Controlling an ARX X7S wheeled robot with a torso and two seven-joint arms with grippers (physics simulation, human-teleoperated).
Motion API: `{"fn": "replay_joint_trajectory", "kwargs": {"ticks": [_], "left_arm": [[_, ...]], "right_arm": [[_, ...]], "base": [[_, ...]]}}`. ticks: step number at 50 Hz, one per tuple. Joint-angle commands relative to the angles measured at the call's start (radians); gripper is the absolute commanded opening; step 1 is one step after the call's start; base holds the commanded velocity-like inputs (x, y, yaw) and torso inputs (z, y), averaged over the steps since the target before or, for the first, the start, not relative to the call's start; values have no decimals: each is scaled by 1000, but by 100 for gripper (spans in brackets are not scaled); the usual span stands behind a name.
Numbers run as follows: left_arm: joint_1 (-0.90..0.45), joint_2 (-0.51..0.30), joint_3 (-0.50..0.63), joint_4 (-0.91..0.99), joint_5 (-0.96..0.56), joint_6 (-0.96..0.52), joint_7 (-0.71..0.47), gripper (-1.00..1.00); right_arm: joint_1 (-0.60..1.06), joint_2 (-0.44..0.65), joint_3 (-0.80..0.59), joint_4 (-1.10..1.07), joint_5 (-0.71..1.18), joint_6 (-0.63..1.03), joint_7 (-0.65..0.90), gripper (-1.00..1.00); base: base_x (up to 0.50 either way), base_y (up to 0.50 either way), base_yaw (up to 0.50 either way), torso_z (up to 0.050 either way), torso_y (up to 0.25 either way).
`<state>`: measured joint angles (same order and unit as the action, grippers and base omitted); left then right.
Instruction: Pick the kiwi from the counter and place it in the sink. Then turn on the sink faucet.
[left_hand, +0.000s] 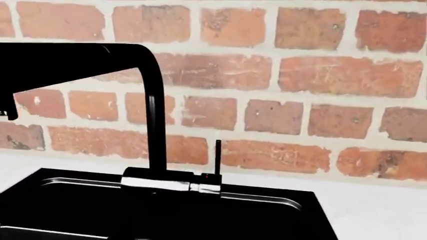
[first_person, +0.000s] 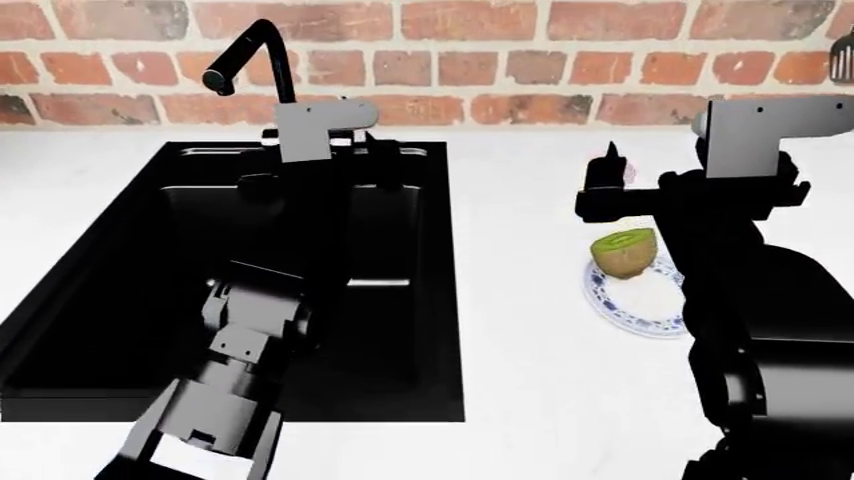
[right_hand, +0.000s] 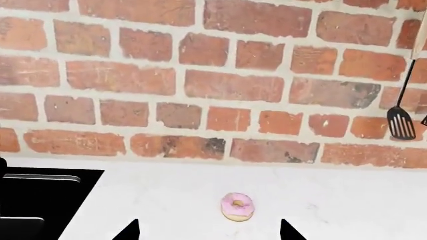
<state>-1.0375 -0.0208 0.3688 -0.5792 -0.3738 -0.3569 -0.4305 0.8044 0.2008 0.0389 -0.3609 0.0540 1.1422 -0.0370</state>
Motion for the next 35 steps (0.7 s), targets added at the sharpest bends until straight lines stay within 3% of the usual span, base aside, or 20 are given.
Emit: {"fn": "replay_joint_trajectory", "kwargs": {"ticks": [1,35], "left_arm": [[-18,-2,43,-87,-21,63,-14,100],[-37,-18,108,-116,-103,87,-41,100]], "right_arm": [[-4,4,0,-11,7,16,3,100],[-14,13,12,-35,31,23,5,100]], "base": [[340,12,0,0,10],[341,18,0,0,1]]}}
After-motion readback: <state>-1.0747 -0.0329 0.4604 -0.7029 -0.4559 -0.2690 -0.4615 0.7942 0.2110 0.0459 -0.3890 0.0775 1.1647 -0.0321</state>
